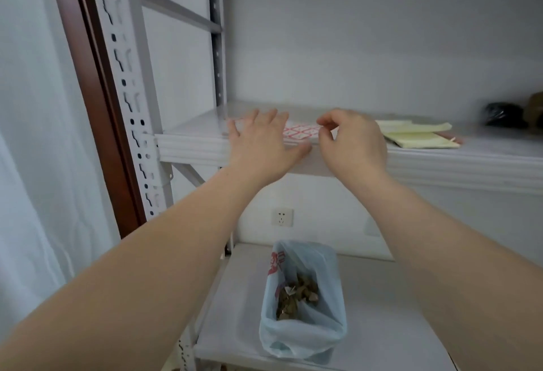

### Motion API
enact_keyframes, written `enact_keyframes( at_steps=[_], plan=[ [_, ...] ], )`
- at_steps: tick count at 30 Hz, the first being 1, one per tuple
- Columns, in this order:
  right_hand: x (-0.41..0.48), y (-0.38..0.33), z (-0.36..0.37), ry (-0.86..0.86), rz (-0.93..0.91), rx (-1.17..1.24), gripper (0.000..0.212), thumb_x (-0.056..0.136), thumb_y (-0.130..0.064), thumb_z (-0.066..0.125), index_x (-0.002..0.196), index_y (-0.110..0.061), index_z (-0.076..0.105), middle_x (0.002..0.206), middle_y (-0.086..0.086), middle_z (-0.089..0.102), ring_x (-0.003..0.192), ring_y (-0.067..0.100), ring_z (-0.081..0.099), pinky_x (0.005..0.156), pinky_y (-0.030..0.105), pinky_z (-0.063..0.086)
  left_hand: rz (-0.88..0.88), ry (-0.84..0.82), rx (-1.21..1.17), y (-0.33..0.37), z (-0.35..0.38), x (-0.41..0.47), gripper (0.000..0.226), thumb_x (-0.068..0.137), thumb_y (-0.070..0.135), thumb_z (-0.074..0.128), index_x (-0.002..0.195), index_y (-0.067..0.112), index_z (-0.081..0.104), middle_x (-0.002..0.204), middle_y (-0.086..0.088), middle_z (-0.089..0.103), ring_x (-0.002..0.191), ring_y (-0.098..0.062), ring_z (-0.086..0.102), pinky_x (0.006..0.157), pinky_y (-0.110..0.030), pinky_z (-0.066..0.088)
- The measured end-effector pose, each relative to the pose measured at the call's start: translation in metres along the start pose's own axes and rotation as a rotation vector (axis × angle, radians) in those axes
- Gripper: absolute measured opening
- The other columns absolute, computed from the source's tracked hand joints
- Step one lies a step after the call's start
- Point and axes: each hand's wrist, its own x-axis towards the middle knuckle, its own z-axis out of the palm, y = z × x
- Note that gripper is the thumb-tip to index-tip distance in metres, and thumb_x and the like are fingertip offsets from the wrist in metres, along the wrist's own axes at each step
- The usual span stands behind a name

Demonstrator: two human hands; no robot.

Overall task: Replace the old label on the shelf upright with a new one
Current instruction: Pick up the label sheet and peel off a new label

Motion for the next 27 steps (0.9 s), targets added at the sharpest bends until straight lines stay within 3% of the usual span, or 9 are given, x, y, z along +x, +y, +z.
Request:
enact_keyframes(
  at_steps=[2,5,8,11,14,17,21,23,27],
  plan=[
    [0.006,0.0,0.003,-0.034,0.013,0.017,0.028,0.087,-0.017,0.05,0.107,-0.023,0.068,0.109,-0.001,0.07,0.107,0.025,0.058,0.083,0.034,0.048,0.049,-0.131,0.052,-0.001,0.005,0.012,0.076,0.078,0.077,0.042,0.14,0.033,0.037,0.148,0.003,0.041,0.144,-0.019,0.019,0.115,-0.056,0.008],
    [0.017,0.001,0.007,-0.111,0.082,0.035,0.03,0.086,-0.015,0.05,0.108,-0.023,0.068,0.113,0.0,0.069,0.109,0.025,0.058,0.088,0.033,0.047,0.189,-0.059,-0.003,-0.004,0.006,0.017,0.047,0.071,0.074,0.05,0.094,0.034,0.058,0.097,0.001,0.063,0.109,-0.023,0.054,0.096,-0.045,0.036],
    [0.025,0.001,0.007,-0.131,0.155,0.107,0.028,0.085,-0.014,0.052,0.104,-0.02,0.07,0.111,0.002,0.07,0.107,0.024,0.06,0.09,0.032,0.047,0.364,0.098,-0.203,-0.015,0.006,0.013,0.033,0.073,0.042,0.062,0.094,0.021,0.075,0.083,-0.007,0.067,0.083,-0.031,0.062,0.075,-0.041,0.048],
    [0.025,-0.003,0.003,-0.096,0.247,0.236,0.024,0.083,-0.011,0.053,0.096,-0.015,0.073,0.103,0.005,0.071,0.101,0.026,0.061,0.088,0.035,0.049,0.386,0.3,-0.254,-0.024,0.005,0.002,0.017,0.075,0.013,0.063,0.086,0.013,0.076,0.078,-0.007,0.07,0.075,-0.031,0.063,0.071,-0.035,0.046],
    [0.022,-0.009,0.0,-0.073,0.292,0.28,0.022,0.083,-0.011,0.054,0.092,-0.011,0.073,0.1,0.008,0.072,0.099,0.028,0.062,0.088,0.038,0.049,0.368,0.479,-0.306,-0.03,0.003,-0.009,0.02,0.072,-0.002,0.062,0.085,0.007,0.075,0.081,-0.01,0.071,0.079,-0.025,0.058,0.073,-0.023,0.036],
    [0.018,-0.019,-0.004,-0.096,0.352,0.333,0.019,0.081,-0.015,0.058,0.093,-0.012,0.073,0.098,0.007,0.072,0.094,0.026,0.064,0.089,0.041,0.051,0.373,0.588,-0.34,-0.038,0.001,-0.025,0.023,0.077,0.002,0.054,0.087,0.004,0.075,0.087,-0.012,0.072,0.088,-0.017,0.051,0.079,-0.022,0.038],
    [0.012,-0.038,-0.018,-0.374,0.594,0.816,0.037,0.085,-0.008,0.063,0.121,0.001,0.056,0.08,0.01,0.062,0.065,0.021,0.061,0.067,0.033,0.057,0.449,0.621,-0.458,-0.039,-0.008,-0.045,0.022,0.08,0.005,0.056,0.09,0.002,0.075,0.095,-0.011,0.072,0.093,-0.015,0.058,0.083,-0.03,0.05],
    [0.008,-0.048,-0.026,-0.495,0.638,1.022,0.048,0.086,0.002,0.061,0.132,-0.009,0.048,0.083,0.01,0.063,0.064,0.019,0.062,0.059,0.025,0.055,0.45,0.553,-0.506,-0.041,-0.017,-0.048,0.023,0.08,0.004,0.057,0.096,0.006,0.075,0.111,-0.005,0.068,0.104,-0.019,0.059,0.088,-0.038,0.051],
    [-0.001,-0.051,-0.027,-0.454,0.552,1.107,0.051,0.086,0.007,0.057,0.126,-0.025,0.056,0.1,0.008,0.068,0.068,0.018,0.069,0.066,0.029,0.059,-0.101,0.343,-0.661,-0.046,-0.043,-0.051,0.048,0.091,-0.001,0.053,0.128,0.03,0.058,0.151,0.003,0.033,0.136,-0.011,0.031,0.115,-0.033,0.024]
  ],
)
